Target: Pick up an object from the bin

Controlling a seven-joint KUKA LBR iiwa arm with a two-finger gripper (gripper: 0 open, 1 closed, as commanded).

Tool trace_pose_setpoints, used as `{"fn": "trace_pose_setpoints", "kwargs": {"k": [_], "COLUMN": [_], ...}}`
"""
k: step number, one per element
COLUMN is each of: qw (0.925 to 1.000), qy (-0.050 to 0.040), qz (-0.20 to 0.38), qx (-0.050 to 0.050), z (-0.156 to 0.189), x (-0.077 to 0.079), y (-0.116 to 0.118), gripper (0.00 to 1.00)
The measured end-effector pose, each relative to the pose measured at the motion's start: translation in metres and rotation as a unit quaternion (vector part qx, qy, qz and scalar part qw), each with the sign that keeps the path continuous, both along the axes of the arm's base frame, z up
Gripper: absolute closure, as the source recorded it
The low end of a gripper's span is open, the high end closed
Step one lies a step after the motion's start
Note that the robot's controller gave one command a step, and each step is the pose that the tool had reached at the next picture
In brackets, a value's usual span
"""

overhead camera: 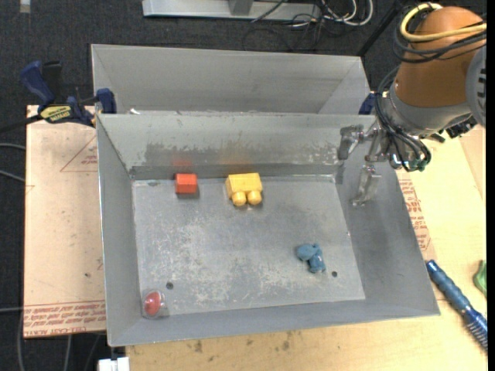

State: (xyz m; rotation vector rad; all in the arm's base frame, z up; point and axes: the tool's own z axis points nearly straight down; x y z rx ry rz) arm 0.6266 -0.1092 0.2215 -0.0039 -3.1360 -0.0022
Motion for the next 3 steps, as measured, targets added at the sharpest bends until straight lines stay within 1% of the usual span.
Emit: {"fn": "trace_pose_setpoints", "kwargs": {"k": [1, 2, 3], "qw": [0.9984, 0.9918, 0.9344], "qy": [0.0023, -0.0031, -0.0034], "qz": [0.056, 0.128, 0.356], "qx": [0.001, 0.0, 0.002], "z": [-0.117, -0.152, -0.152], "x": [-0.078, -0.065, -0.088], "y": [0.013, -0.013, 0.046], "gripper": [0.0, 0.0, 0.0]}}
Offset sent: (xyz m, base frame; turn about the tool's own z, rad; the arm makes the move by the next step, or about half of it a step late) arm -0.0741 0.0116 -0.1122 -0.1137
